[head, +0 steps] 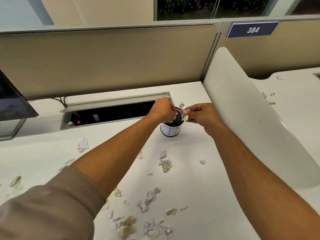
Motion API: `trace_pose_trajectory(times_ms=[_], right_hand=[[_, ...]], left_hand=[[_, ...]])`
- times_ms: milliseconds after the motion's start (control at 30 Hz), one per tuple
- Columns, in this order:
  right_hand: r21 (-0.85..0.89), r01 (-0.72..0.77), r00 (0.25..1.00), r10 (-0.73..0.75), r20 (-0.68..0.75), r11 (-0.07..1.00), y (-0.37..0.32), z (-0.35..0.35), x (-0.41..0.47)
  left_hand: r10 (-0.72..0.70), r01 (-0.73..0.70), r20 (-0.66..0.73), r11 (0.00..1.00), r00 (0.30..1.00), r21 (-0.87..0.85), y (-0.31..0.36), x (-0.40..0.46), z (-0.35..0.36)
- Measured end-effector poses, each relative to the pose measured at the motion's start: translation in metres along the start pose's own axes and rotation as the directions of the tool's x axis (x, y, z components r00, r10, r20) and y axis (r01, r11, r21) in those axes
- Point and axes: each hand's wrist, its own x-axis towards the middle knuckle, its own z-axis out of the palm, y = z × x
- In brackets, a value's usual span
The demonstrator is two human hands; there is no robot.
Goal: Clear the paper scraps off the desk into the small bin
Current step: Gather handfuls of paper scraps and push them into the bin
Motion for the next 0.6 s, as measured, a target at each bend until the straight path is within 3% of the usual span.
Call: trace_pose_trajectory(times_ms=[333, 600], right_hand=[[-0.189, 0.014, 1.0, -0.014, 0.004, 0.982, -0.009, 0.008, 0.017], [-0.478, 0.142, 0.99, -0.134, 0.05, 0.867, -0.017, 0.027, 0.012]], left_hand=[[0.009, -0.009, 0.02, 1.0, 1.0, -0.023, -0.013, 0.018, -0.005], [0.002, -0.022, -0.171, 0.993, 0.985, -0.115, -0.026, 0.009, -0.006]])
